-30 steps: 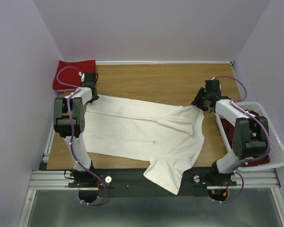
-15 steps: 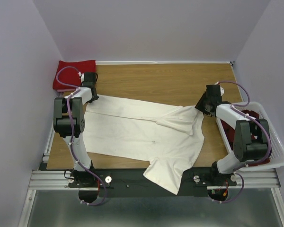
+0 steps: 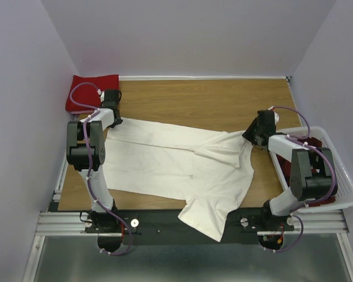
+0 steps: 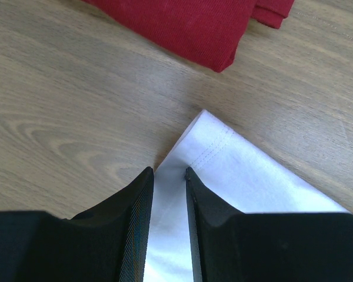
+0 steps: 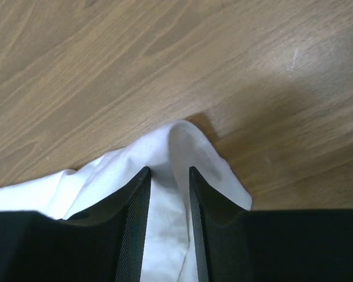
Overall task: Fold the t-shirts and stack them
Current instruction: Fold the tshirt
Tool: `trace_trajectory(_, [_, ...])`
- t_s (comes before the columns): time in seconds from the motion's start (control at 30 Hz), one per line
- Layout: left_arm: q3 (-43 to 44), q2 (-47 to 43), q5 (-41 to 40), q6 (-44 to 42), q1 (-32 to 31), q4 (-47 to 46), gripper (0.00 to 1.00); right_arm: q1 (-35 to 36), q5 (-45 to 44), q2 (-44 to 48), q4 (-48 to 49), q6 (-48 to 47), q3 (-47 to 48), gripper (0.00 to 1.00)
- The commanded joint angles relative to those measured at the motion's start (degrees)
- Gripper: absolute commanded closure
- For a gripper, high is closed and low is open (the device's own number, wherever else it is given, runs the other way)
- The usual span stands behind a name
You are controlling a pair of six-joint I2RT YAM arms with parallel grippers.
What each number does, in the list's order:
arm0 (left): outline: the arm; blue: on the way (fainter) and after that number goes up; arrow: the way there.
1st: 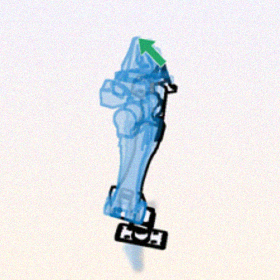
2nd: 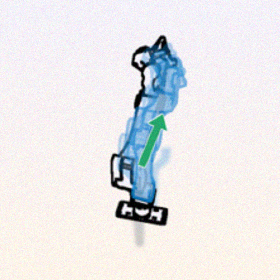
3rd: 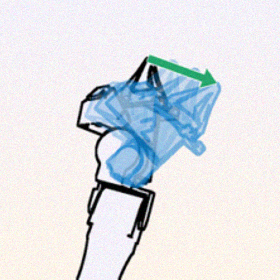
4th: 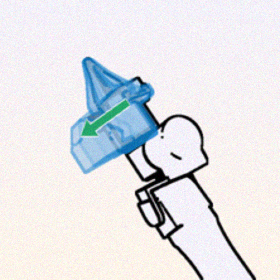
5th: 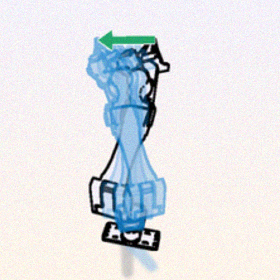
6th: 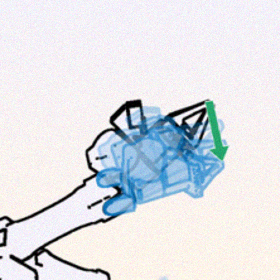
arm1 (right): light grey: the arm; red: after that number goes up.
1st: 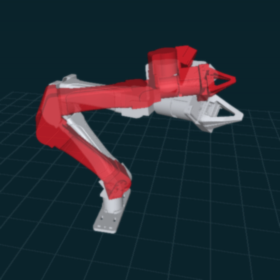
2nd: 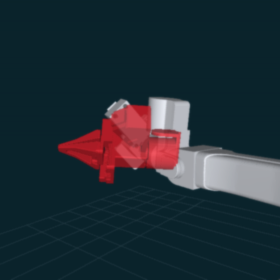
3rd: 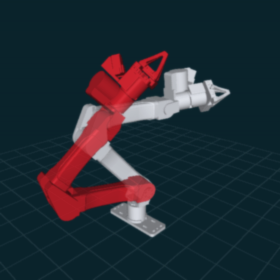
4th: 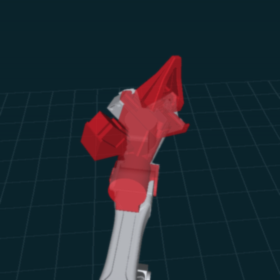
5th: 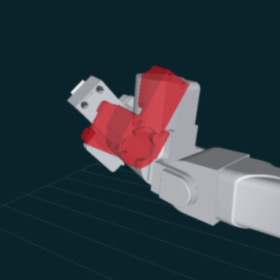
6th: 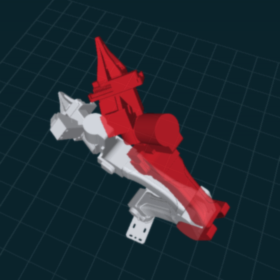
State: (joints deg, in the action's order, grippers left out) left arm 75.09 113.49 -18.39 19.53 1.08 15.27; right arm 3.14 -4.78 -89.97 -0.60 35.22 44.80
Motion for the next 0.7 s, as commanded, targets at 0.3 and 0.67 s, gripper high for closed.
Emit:
trace_trajectory(0.3, [-0.73, 0.24, 1.34, -0.63, 0.41, -0.24, 0.64, -2.34, 2.66, 2.17, 13.15, 4.5, -7.61, 0.71])
trace_trajectory(0.67, [-0.73, 0.5, 1.43, -0.81, -0.12, -0.15, 0.64, -2.61, 7.06, 2.7, 20.11, 4.5, -10.87, 0.63])
